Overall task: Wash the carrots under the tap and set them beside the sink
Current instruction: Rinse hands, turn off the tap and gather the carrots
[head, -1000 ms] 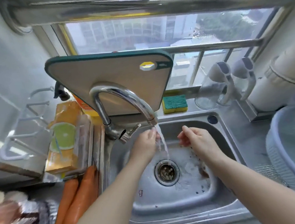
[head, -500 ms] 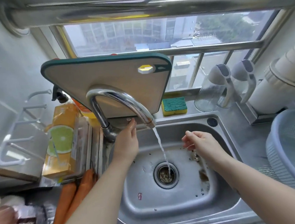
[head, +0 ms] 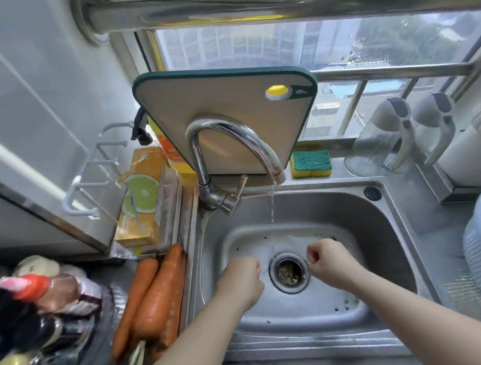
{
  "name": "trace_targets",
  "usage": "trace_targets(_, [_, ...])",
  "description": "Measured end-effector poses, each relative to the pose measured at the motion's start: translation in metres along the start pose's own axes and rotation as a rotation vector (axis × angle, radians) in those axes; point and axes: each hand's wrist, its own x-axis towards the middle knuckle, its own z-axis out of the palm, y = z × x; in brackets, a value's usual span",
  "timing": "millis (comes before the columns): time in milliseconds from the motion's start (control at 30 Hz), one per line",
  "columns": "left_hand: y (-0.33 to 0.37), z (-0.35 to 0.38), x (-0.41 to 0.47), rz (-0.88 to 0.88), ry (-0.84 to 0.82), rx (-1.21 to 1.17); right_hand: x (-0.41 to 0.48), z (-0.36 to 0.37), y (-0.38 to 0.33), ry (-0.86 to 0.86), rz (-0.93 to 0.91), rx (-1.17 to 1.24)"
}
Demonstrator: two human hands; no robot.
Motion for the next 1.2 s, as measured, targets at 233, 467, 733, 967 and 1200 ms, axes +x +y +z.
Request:
trace_targets(233, [-0.015, 0.014, -0.023, 0.077, -0.312, 0.191, -0.007, 0.017, -0.010, -0.324, -0.020, -0.296])
trace_targets(467, [-0.019, 0.006, -0.036, 0.104, -0.065, 0.022, -0.017, 0.022, -0.024, -0.125, -0.109, -0.315])
trace_targets(733, [-0.054, -0.053, -0.066, 0.184, 0.477, -0.122, -0.013, 0.043, -0.076, -0.283, -0.188, -0.042])
trace_targets(967, [-0.131, -0.059, -0.077, -0.237, 0.476, -0.226, -0.029, 0.073, -0.153, -0.563, -0.088, 0.506])
trace_targets(1200, [-0.146, -0.050, -0.070, -0.336, 0.278, -0.344, -0.032, 0.098, -0.172, -0.574, 0.158, 0.729])
